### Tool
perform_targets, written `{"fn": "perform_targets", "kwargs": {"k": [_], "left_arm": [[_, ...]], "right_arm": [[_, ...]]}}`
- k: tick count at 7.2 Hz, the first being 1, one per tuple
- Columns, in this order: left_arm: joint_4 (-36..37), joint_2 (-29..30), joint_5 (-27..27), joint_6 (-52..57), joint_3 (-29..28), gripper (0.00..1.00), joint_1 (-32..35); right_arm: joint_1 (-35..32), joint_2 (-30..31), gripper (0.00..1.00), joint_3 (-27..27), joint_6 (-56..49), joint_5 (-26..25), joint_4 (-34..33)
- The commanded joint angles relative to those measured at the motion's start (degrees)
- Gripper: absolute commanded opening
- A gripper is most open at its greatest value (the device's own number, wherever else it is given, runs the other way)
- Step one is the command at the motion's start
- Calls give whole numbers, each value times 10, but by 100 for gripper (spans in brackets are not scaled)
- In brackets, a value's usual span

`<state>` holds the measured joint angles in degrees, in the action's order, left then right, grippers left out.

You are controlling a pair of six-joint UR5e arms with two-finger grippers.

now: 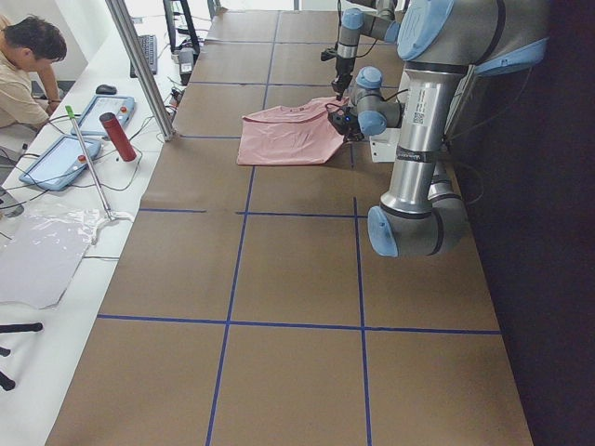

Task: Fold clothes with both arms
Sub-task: 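Grasp the near edge with both grippers and fold it over toward the far edge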

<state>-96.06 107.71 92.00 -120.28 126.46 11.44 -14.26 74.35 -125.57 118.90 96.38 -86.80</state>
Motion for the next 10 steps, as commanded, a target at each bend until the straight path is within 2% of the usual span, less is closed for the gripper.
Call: {"fn": "perform_targets", "kwargs": {"k": [1,2,3,4,5,7,8,10], "left_arm": [[26,20,5,-4,41,0,4],[25,42,6,0,39,0,43],[25,50,6,7,26,0,68],[19,61,3,10,-12,0,85],[19,94,2,45,-59,0,109],[-7,117,0,80,-122,0,150],[-30,129,-2,84,-158,0,159],[-82,162,-30,90,-243,0,173]], "right_arm": [[-27,-10,0,-25,9,-2,-55],[-64,-28,0,-15,3,1,-57],[-110,-74,0,22,-28,15,-57],[-151,-108,0,82,-49,43,-53],[-184,-137,0,129,-76,46,-50],[-216,-180,0,206,-102,47,-50],[-219,-184,0,225,-110,47,-49],[-235,-213,0,297,-110,50,13]]}}
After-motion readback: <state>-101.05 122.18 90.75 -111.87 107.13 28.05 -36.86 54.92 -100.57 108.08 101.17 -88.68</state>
